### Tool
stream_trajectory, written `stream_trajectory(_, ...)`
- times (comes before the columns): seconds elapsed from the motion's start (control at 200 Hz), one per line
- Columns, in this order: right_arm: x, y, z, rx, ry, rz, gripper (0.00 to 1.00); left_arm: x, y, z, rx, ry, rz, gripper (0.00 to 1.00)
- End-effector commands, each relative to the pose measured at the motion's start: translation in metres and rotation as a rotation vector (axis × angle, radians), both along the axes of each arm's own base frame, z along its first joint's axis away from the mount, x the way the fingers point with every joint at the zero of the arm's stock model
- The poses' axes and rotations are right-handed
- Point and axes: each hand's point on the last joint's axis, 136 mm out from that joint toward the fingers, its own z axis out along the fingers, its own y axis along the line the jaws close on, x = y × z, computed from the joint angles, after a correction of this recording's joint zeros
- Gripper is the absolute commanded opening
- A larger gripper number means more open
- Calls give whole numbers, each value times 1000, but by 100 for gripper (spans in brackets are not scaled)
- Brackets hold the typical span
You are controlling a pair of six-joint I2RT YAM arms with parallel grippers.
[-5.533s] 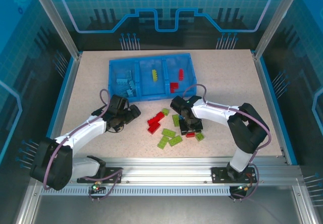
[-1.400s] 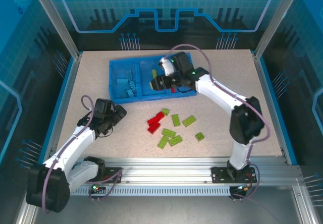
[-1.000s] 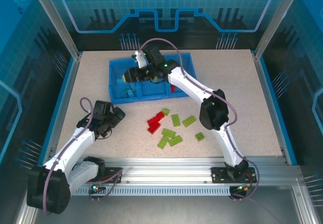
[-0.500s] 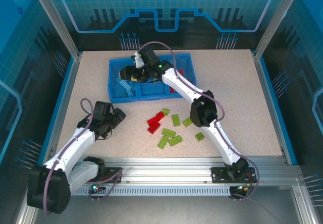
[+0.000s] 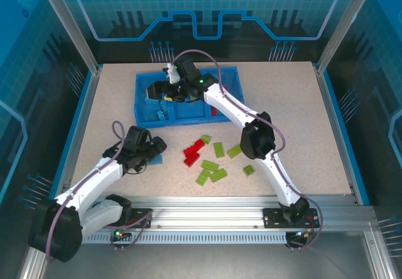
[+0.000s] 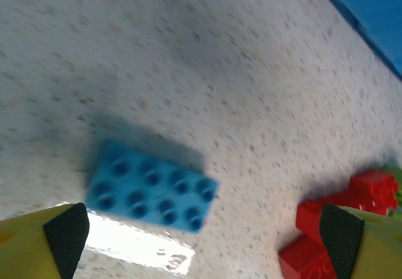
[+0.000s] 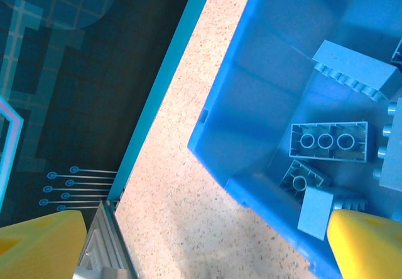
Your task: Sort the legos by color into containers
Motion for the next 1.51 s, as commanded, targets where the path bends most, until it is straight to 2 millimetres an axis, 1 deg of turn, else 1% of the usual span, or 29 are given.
stream_trajectory(0.0,-13,-16,52,-6,-114,-4,100,15,-25,18,-2,-49,-66,99)
stream_trajectory(0.035,-14,-21,57,-10,-125,-10,100,15,-25,14,14,-32,-65,99)
stream_trajectory(0.12,-15,-33,58,-25,-119,-19,100,16,-24,6,34,-14,-68,99)
stream_trajectory(0.185,-18,-41,59,-40,-119,-14,100,16,-24,4,43,0,-77,99)
stream_trajectory(0.215,-19,-46,60,-57,-129,-16,100,11,-21,1,56,35,-66,99)
stream_trajectory(0.275,-22,-61,57,-116,-150,-28,100,0,-13,3,78,104,-33,99)
stream_trajectory(0.325,-22,-78,52,-178,-164,-55,100,-7,-6,8,93,118,-2,99)
stream_trajectory(0.375,-21,-97,45,-227,-161,-88,100,-14,5,12,120,107,39,99)
stream_trajectory(0.415,-20,-112,39,-247,-149,-112,100,-16,15,14,152,77,59,99)
stream_trajectory(0.47,-20,-132,31,-264,-129,-143,100,-17,21,15,177,46,47,99)
stream_trajectory(0.51,-21,-146,27,-269,-120,-161,100,-18,21,15,189,42,20,99)
stream_trajectory(0.58,-23,-168,22,-273,-110,-193,100,-19,21,8,214,85,-26,99)
stream_trajectory(0.725,-28,-215,13,-313,-96,-266,100,-19,10,-11,213,177,-119,99)
stream_trajectory(0.905,-32,-284,3,-359,-69,-407,100,-21,11,-29,240,222,-147,98)
stream_trajectory(1.05,-40,-329,-7,-385,-35,-495,100,-17,6,-38,235,239,-167,95)
stream_trajectory(1.15,-48,-350,-14,-410,-12,-531,100,-18,4,-46,239,266,-185,88)
stream_trajectory(1.29,-58,-372,-24,-418,24,-572,100,-20,4,-57,244,298,-191,86)
stream_trajectory(1.406,-62,-380,-29,-413,43,-591,100,-20,2,-65,238,317,-191,79)
stream_trajectory(1.501,-65,-384,-34,-415,57,-597,100,-19,2,-66,237,323,-184,69)
